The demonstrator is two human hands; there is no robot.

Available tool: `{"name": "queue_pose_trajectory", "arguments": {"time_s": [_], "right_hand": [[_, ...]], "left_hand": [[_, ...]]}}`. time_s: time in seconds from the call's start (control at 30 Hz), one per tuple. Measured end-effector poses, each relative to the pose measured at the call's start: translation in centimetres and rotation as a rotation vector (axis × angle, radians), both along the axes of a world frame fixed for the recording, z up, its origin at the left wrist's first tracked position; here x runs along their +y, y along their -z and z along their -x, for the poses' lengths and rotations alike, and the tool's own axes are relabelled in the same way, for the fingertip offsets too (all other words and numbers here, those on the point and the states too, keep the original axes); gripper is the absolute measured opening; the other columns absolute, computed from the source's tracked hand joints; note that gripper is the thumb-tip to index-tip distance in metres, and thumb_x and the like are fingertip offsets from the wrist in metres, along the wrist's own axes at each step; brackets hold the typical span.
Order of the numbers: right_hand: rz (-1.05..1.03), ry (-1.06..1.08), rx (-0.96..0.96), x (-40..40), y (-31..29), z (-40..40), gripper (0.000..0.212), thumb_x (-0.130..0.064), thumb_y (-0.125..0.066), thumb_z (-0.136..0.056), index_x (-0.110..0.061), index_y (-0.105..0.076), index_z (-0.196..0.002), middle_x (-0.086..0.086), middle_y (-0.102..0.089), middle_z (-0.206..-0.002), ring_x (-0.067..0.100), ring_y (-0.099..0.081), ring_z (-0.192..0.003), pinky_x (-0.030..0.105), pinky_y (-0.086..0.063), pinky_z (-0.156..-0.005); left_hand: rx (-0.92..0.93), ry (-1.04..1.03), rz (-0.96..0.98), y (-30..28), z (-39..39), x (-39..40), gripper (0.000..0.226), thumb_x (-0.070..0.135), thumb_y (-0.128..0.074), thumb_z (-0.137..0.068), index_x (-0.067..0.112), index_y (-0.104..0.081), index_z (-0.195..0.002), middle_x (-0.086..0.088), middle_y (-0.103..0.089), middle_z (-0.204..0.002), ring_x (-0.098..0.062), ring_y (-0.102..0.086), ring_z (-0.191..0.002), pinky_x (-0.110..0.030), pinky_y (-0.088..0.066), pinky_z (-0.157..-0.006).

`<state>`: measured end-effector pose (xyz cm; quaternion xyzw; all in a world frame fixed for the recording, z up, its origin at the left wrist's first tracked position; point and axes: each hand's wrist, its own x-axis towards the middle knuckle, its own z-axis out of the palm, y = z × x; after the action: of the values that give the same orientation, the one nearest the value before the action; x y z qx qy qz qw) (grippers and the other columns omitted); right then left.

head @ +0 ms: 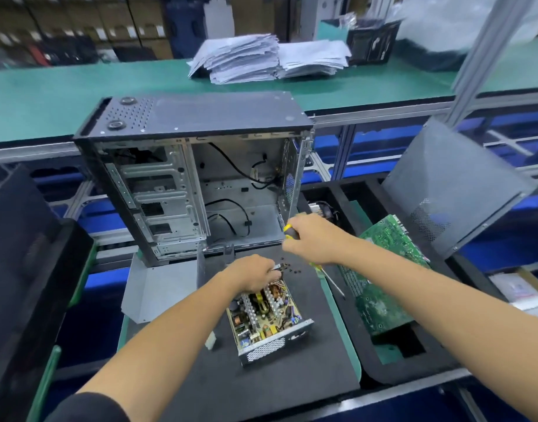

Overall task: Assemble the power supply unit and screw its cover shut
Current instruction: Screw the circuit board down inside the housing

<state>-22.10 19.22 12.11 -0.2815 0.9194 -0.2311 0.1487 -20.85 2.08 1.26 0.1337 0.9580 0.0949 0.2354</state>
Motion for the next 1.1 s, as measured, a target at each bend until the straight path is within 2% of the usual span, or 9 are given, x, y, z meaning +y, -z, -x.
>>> {"name": "queue_pose_trajectory", "arguments": {"time_s": [0.1, 0.2, 0.33, 0.47, 0.63, 0.77, 0.87, 0.97, 1.1], "right_hand": [[-0.124, -0.026, -0.087, 0.1, 2.5, -0.1, 0.024, -0.02, -0.05, -0.093, -0.021, -0.036, -0.074, -0.001, -0.043, -0.069, 0.02, -0.044, -0.057, 0.033, -0.033, -0.053], [-0.215, -0.059, -0.073, -0.2, 4.6, -0.2, 0.005, -0.016, -0.049, -0.091, -0.016, -0.046, -0.088, 0.006, -0.054, -0.08, 0.029, -0.057, -0.072, 0.038, -0.046, -0.061], [-0.204, 0.028, -0.073, -0.8, 6.0, 0.8, 0.004, -0.013, -0.055, -0.087, -0.011, -0.057, -0.084, 0.011, -0.064, -0.092, 0.033, -0.063, -0.086, 0.041, -0.053, -0.068], [-0.194, 0.074, -0.103, -1.6, 6.9, 2.3, 0.015, -0.01, -0.051, -0.09, -0.014, -0.056, -0.076, 0.003, -0.058, -0.073, 0.029, -0.059, -0.076, 0.032, -0.048, -0.064], [-0.174, -0.022, -0.086, -2.9, 7.4, 2.7, 0.02, -0.012, -0.052, -0.091, -0.014, -0.071, -0.098, 0.006, -0.068, -0.102, 0.024, -0.063, -0.091, 0.031, -0.051, -0.077], [-0.161, -0.216, 0.011, -5.1, 7.5, 1.4, 0.02, -0.029, -0.066, -0.085, -0.011, -0.07, -0.094, 0.004, -0.068, -0.095, 0.023, -0.062, -0.089, 0.033, -0.051, -0.074], [-0.285, -0.339, 0.108, -6.9, 7.9, 0.5, 0.042, -0.048, -0.072, -0.077, -0.01, -0.064, -0.093, 0.004, -0.058, -0.088, 0.022, -0.054, -0.078, 0.033, -0.045, -0.065], [-0.316, -0.353, 0.168, -7.8, 8.6, 0.3, 0.047, -0.053, -0.075, -0.072, -0.014, -0.061, -0.093, 0.002, -0.056, -0.091, 0.022, -0.056, -0.079, 0.032, -0.042, -0.062], [-0.313, -0.35, 0.211, -8.0, 9.2, 0.0, 0.035, -0.046, -0.073, -0.076, -0.018, -0.055, -0.085, 0.0, -0.052, -0.09, 0.024, -0.057, -0.082, 0.032, -0.039, -0.062]], "left_hand": [[0.033, -0.003, 0.009, -0.5, -0.3, -0.3, 0.037, 0.041, -0.034, -0.101, 0.018, -0.043, -0.072, 0.0, -0.049, -0.074, -0.024, -0.048, -0.077, -0.037, -0.039, -0.068], [0.039, -0.01, -0.009, -1.1, -0.5, -1.3, 0.033, 0.037, -0.04, -0.099, 0.012, -0.056, -0.085, -0.006, -0.061, -0.088, -0.024, -0.054, -0.081, -0.037, -0.045, -0.074], [0.105, -0.036, -0.052, -1.2, -1.7, -2.4, 0.027, 0.035, -0.048, -0.096, 0.012, -0.062, -0.1, -0.004, -0.065, -0.1, -0.021, -0.057, -0.089, -0.037, -0.048, -0.08], [0.155, -0.091, -0.087, -1.0, -2.9, -2.8, 0.023, 0.03, -0.053, -0.093, 0.012, -0.059, -0.105, -0.005, -0.062, -0.105, -0.022, -0.056, -0.093, -0.039, -0.048, -0.083], [0.342, -0.06, 0.067, -0.7, -4.5, -4.3, 0.032, 0.031, -0.057, -0.087, 0.018, -0.055, -0.116, -0.001, -0.058, -0.114, -0.021, -0.052, -0.107, -0.036, -0.043, -0.091], [0.292, -0.125, 0.135, -0.4, -5.8, -5.5, 0.041, 0.023, -0.061, -0.082, 0.019, -0.046, -0.12, -0.002, -0.049, -0.118, -0.025, -0.051, -0.108, -0.041, -0.045, -0.087], [0.266, -0.224, 0.048, -0.4, -6.1, -5.6, 0.034, 0.013, -0.057, -0.085, 0.016, -0.044, -0.116, -0.005, -0.05, -0.116, -0.03, -0.057, -0.1, -0.045, -0.047, -0.08], [0.264, -0.247, 0.025, -0.7, -5.8, -6.0, 0.021, 0.009, -0.053, -0.084, 0.012, -0.054, -0.104, -0.008, -0.057, -0.109, -0.03, -0.056, -0.1, -0.041, -0.046, -0.083], [0.239, -0.189, 0.035, -1.1, -5.6, -6.3, 0.012, 0.007, -0.047, -0.086, 0.011, -0.057, -0.094, -0.011, -0.063, -0.103, -0.031, -0.057, -0.098, -0.041, -0.045, -0.082]]}}
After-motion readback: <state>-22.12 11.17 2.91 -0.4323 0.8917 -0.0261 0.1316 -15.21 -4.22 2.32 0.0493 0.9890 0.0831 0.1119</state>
